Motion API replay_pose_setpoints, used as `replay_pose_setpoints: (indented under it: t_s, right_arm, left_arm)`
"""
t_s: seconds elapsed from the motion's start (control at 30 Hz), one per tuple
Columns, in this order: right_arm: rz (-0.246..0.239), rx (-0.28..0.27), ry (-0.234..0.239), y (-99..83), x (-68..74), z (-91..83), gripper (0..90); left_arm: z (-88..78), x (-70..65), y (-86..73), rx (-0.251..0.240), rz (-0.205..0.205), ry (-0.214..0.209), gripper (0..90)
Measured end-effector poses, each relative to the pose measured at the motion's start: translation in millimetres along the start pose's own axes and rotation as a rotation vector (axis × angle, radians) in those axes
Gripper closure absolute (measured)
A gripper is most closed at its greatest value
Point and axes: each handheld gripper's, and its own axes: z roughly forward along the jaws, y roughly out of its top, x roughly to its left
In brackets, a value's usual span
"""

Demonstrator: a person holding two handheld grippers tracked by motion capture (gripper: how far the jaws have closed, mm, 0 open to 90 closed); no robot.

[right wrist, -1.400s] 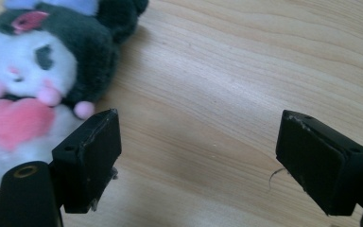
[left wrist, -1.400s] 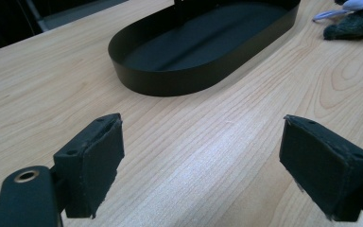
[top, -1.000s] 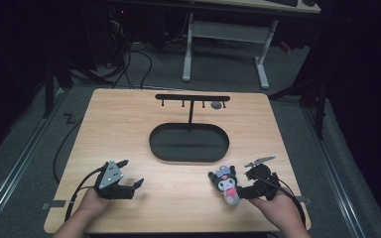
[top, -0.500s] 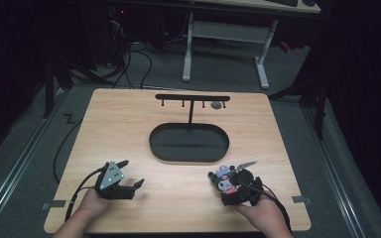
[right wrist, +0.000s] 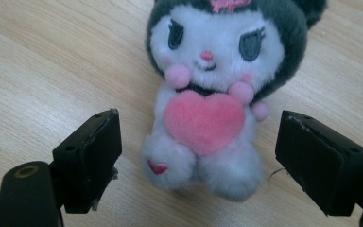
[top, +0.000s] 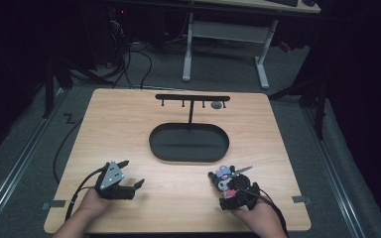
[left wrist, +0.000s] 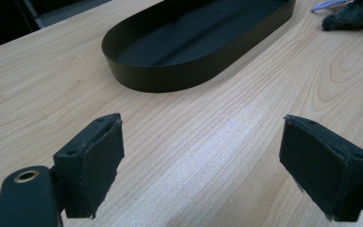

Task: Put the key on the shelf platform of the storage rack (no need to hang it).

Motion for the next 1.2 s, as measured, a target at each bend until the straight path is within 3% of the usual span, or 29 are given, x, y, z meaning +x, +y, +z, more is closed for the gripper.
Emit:
replay_pose_setpoints:
  t_s: [0.53,0.67,0.87,1.2]
  right_arm:
    - [0.039,0.011,-0.003,-4.3,-1.0,7.6,36.6]
    - [0.032,0.008,-0.02,-4.5,1.4,7.5,46.2]
    - [0.008,-0.024,-0.025,0.3,2.3,-2.6,47.5]
    - [0.015,-0.071,-0.016,13.4,-3.0,-18.1,47.4]
  left_arm:
    - [0.5,0.5,0.1,0.005,-0.008,-0.003,15.4]
    - [0.6,0.5,0.1,0.004,-0.009,-0.003,15.4]
    - [0.4,0.1,0.1,0.006,-0.005,-0.003,15.5]
    - [0.5,0.3,0.1,0.004,-0.007,-0.005,15.4]
